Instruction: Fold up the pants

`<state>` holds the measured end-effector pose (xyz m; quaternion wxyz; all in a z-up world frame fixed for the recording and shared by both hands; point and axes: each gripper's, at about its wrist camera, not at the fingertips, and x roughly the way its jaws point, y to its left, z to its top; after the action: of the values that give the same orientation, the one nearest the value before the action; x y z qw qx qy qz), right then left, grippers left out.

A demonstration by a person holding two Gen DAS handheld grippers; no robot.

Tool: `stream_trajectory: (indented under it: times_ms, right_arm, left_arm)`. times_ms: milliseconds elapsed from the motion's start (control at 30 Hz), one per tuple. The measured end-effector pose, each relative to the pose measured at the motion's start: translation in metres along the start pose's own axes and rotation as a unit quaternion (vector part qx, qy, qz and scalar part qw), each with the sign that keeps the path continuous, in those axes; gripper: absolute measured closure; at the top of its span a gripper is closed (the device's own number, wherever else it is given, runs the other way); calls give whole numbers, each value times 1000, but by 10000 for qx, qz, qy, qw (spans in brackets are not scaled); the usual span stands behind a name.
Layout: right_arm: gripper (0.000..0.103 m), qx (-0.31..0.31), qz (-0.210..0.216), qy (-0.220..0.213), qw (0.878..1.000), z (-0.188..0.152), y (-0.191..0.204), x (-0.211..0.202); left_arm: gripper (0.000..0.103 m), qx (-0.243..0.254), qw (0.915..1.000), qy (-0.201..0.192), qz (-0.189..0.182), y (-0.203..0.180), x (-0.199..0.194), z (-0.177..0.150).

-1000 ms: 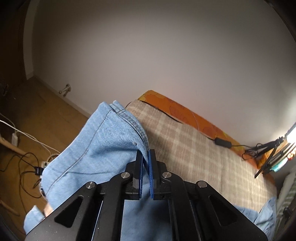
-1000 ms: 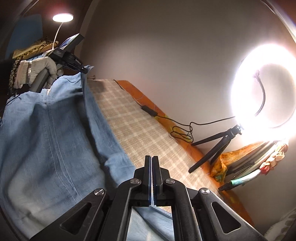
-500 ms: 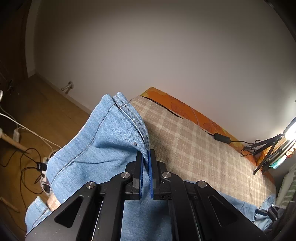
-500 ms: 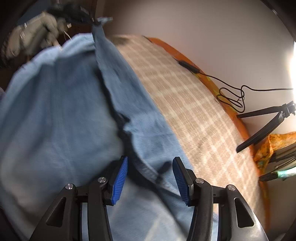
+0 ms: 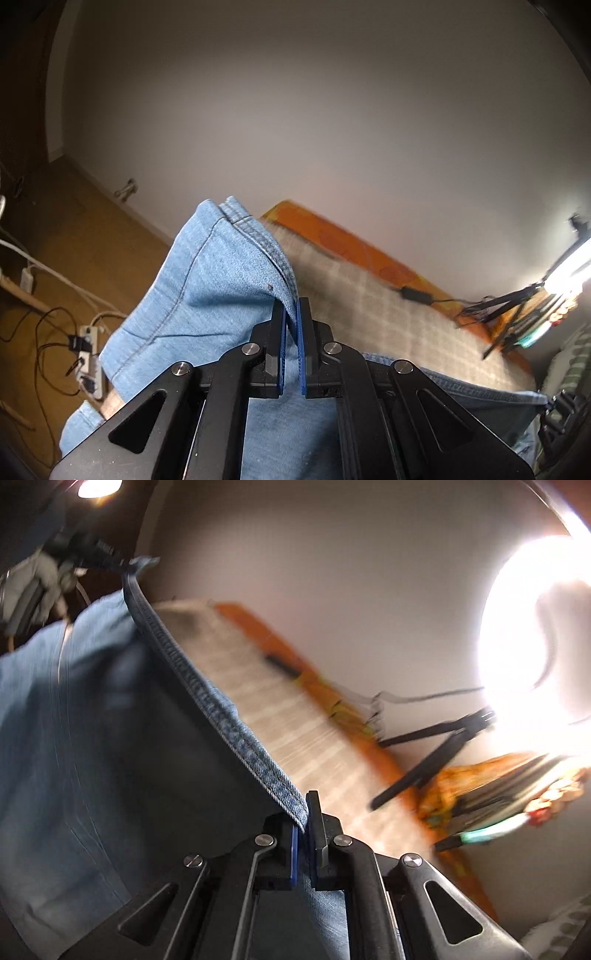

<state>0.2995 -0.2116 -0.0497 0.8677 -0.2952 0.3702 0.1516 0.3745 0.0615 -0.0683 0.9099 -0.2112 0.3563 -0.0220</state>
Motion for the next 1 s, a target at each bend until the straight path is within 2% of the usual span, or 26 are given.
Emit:
stream_trajectory:
  times_ms: [133, 200, 300, 433, 667, 833, 1000]
  right_arm:
    - [102, -32, -350, -334, 9988, 12, -6, -49]
    - [102, -58, -379, -453, 9982, 18, -3, -71]
    - [102, -415, -573, -545, 9960, 16, 13, -107]
    - [102, -550, -502, -625, 9953, 0, 44, -148]
    - [102, -553, -90, -660, 9962, -45, 87, -188]
    - [102, -360, 335, -469, 9977, -76, 121, -203]
    - [102, -182, 817, -95, 9964, -108, 152, -199]
  left_arm:
    - [99, 166, 9996, -200, -141, -11, -26, 5]
    - [99, 213, 9991, -296, -228, -13, -40, 5]
    - [99, 279, 9983, -373, -364, -7, -62, -3]
    - [99, 330, 9973, -421, -511, 2, -88, -20]
    - [99, 275, 9962, -389, -723, 37, -138, -70]
    - [99, 103, 9968, -258, -753, 66, -164, -118]
    - [99, -97, 9978, 45, -650, 89, -168, -170]
